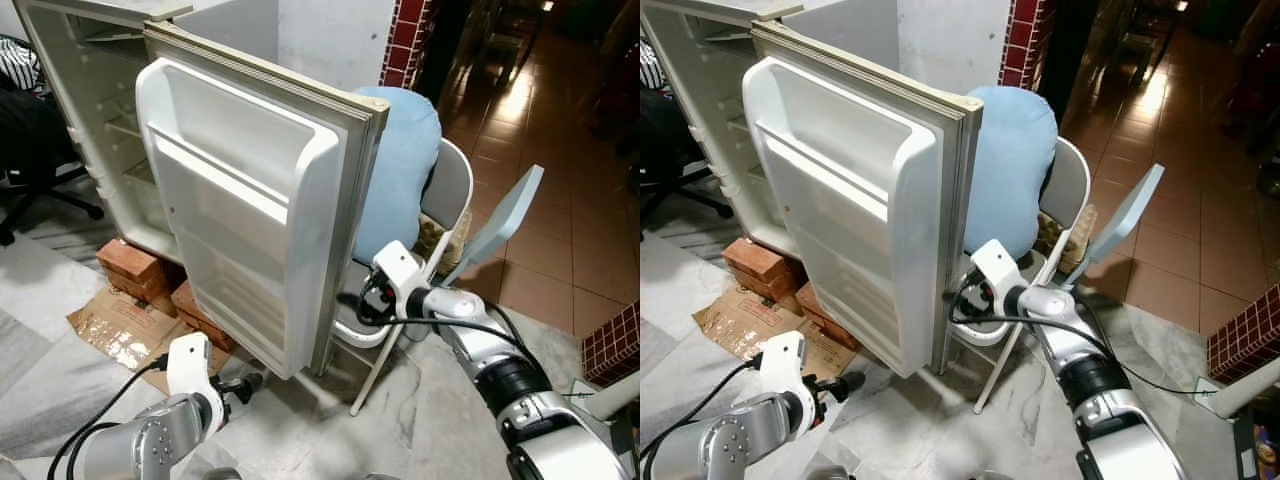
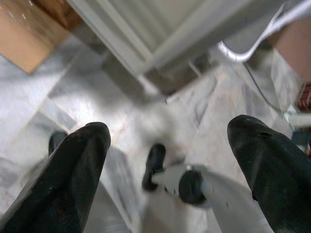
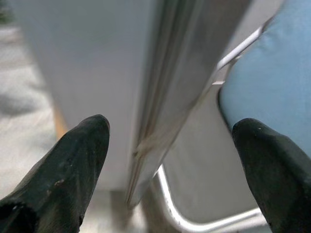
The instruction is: Restocking fridge
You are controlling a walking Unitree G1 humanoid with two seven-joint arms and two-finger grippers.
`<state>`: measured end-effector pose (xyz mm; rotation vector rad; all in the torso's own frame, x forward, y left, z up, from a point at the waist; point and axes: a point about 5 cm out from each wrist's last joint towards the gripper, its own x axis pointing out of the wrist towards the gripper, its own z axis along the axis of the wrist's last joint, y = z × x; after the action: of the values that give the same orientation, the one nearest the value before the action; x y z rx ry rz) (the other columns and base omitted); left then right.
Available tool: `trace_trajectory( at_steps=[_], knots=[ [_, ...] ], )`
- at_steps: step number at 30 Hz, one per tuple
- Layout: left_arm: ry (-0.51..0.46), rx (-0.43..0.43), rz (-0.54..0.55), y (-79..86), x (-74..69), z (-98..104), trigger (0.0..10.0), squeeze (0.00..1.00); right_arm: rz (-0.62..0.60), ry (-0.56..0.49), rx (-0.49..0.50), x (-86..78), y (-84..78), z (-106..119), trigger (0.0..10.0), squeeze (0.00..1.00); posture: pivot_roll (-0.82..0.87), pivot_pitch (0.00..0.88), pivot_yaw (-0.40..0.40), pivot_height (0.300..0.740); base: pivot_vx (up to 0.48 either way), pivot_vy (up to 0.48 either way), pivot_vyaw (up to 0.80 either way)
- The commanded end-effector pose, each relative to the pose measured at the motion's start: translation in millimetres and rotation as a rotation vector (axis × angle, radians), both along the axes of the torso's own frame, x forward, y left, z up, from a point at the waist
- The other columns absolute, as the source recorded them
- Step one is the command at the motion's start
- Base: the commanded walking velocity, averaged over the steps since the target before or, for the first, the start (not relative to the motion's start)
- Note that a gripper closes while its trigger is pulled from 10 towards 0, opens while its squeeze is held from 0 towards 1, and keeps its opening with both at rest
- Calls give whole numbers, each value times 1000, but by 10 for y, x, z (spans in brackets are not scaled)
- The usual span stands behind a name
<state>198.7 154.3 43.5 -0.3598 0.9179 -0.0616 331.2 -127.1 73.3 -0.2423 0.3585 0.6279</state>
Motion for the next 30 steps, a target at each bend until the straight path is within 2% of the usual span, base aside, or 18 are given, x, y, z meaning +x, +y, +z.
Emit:
trace_trajectory(
  at_steps=[1,2,3,8,12,15,20,23,24,27,29,30],
  knots=[
    [-61,70,42,77,99,63,10000,0,-77,-36,45,21,-47,47,10000,0,88,0,-44,740,0,0,0],
    [-106,143,57,151,158,84,10000,0,-128,-51,96,-11,-67,36,10000,0,78,0,-45,740,0,0,0],
    [-120,169,58,174,174,91,10000,0,-141,-57,108,-21,-74,32,10000,0,75,0,-45,740,0,0,0],
    [-159,229,55,247,245,111,10000,0,-206,-56,165,-55,-102,19,10000,0,70,0,-44,740,0,0,0],
    [-186,270,67,329,319,129,10000,0,-256,-92,184,-76,-134,50,10000,0,59,0,-38,740,0,-348,0],
    [-213,305,83,397,369,118,10000,0,-317,-125,234,-107,-191,124,10000,0,46,0,-39,740,0,-432,0],
    [-217,334,103,449,375,44,10000,0,-337,-121,288,-354,-201,117,10000,0,35,0,-47,740,0,-472,0],
    [-215,335,102,438,369,26,10000,0,-327,-102,278,-436,-190,73,10000,0,31,0,-47,740,0,-472,0],
    [-215,331,98,411,358,7,10000,0,-332,-75,239,-535,-210,-22,10000,0,25,0,-47,740,0,-472,0],
    [-240,336,103,375,366,5,10000,0,-371,-48,229,-634,-258,-96,10000,0,23,0,-45,740,0,-480,0],
    [-259,343,136,389,383,24,10000,0,-375,-42,225,-647,-261,-89,10000,0,19,0,-43,740,0,0,0],
    [-289,369,188,430,412,60,10000,0,-376,-43,226,-641,-258,-78,10000,0,19,0,-42,740,0,0,0]
  ],
)
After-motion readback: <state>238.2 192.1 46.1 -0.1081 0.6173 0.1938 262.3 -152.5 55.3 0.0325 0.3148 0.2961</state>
